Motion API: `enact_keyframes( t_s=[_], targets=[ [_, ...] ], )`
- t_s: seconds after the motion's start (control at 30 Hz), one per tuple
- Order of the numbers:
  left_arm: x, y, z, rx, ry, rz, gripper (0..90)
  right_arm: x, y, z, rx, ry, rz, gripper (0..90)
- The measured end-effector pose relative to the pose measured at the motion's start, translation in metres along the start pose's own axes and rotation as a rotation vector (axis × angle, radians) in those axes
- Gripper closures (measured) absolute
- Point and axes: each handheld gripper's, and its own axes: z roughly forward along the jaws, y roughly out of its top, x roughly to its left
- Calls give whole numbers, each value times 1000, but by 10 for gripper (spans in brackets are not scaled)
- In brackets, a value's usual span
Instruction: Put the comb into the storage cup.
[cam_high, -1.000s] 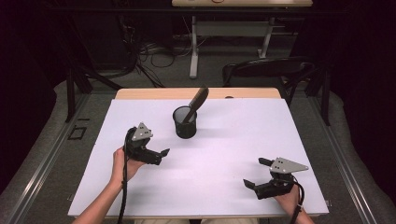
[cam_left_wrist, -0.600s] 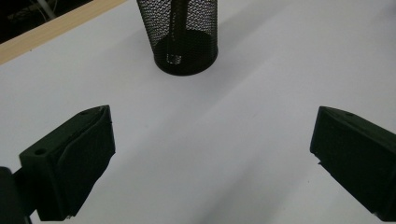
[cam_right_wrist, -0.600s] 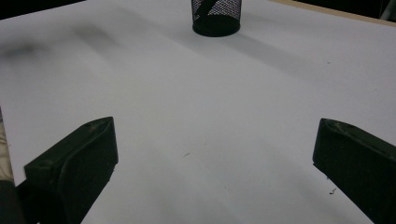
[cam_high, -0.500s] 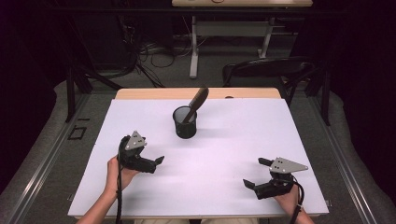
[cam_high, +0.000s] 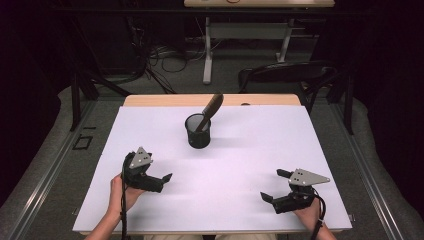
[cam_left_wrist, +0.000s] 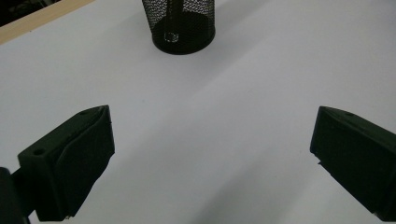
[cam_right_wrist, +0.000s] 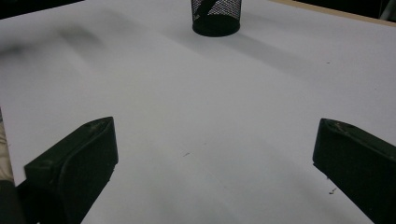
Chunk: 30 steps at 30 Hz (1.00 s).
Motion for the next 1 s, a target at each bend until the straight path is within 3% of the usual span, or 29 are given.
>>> enact_keyframes(
  t_s=[1.0],
  targets=[
    [-5,-36,-16,-47,27,-51,0,1,0,0,5,0,-2,0]
  ],
)
